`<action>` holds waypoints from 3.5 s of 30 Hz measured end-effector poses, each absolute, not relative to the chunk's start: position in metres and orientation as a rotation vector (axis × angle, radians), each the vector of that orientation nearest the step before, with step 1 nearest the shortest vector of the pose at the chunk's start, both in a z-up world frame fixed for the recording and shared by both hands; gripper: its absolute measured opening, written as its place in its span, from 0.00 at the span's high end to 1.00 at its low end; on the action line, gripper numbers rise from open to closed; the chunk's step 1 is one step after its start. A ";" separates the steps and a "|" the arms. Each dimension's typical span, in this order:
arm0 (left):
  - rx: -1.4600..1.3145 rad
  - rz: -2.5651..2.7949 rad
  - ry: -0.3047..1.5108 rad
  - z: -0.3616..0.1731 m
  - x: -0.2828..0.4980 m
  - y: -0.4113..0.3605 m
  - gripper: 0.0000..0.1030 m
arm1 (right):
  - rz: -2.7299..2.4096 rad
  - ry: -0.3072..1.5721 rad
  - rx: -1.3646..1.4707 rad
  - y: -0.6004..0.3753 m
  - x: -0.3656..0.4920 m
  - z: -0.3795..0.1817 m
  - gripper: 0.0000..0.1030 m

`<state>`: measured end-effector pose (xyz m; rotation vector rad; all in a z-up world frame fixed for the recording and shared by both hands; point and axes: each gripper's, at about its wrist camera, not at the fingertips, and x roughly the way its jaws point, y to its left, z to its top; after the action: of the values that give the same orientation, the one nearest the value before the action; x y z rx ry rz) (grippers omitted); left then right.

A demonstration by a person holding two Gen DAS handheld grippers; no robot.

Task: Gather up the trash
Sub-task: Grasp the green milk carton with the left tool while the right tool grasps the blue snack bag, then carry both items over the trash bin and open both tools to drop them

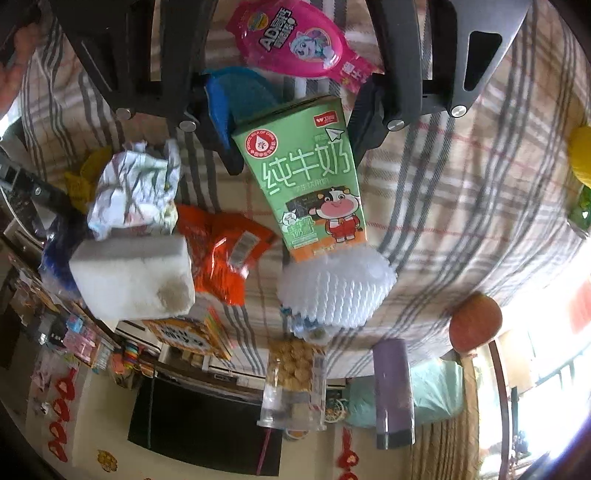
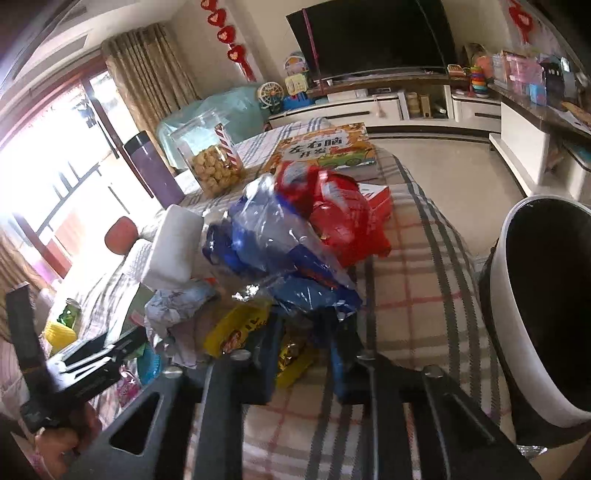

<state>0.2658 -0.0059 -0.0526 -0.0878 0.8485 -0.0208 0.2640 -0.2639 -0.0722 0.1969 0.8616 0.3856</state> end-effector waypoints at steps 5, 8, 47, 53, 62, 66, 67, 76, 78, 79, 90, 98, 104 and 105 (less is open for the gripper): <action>-0.076 -0.031 0.816 -0.051 0.253 -0.001 0.49 | 0.386 0.833 0.185 -0.266 0.247 -0.065 0.90; -0.066 -0.042 0.786 -0.046 0.237 0.001 0.50 | 0.381 0.823 0.195 -0.270 0.240 -0.059 0.94; 0.130 -0.478 0.664 -0.017 0.175 -0.107 0.50 | 0.232 0.755 0.297 -0.380 0.145 -0.034 0.97; 0.163 -0.540 0.667 -0.020 0.197 -0.139 0.50 | 0.186 0.755 0.311 -0.409 0.147 -0.030 0.97; 0.185 -0.602 0.656 -0.015 0.249 -0.168 0.50 | 0.142 0.760 0.337 -0.439 0.161 -0.023 0.97; 0.204 -0.623 0.643 -0.015 0.265 -0.183 0.50 | 0.134 0.762 0.346 -0.454 0.171 -0.020 0.97; 0.209 -0.629 0.640 -0.015 0.270 -0.187 0.50 | 0.133 0.763 0.350 -0.456 0.174 -0.020 0.97; 0.245 -0.661 0.648 -0.024 0.296 -0.227 0.50 | 0.115 0.802 0.391 -0.479 0.200 -0.026 0.97; 0.251 -0.667 0.659 -0.026 0.306 -0.236 0.50 | 0.113 0.810 0.393 -0.481 0.207 -0.026 0.96; 0.250 -0.671 0.669 -0.028 0.312 -0.239 0.50 | 0.115 0.814 0.397 -0.483 0.210 -0.027 0.96; 0.261 -0.697 0.727 -0.036 0.345 -0.277 0.50 | 0.122 0.862 0.423 -0.495 0.235 -0.042 0.96; 0.256 -0.696 0.751 -0.039 0.352 -0.285 0.42 | 0.122 0.882 0.448 -0.502 0.243 -0.050 0.89; 0.204 -0.666 0.718 -0.036 0.336 -0.255 0.31 | 0.110 0.855 0.492 -0.507 0.234 -0.046 0.53; 0.195 -0.657 0.716 -0.036 0.332 -0.248 0.28 | 0.109 0.840 0.499 -0.506 0.230 -0.044 0.48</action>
<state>0.3324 -0.2480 -0.0357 0.1951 0.7162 -0.6568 0.2302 -0.5056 -0.0440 0.4993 0.8396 0.1088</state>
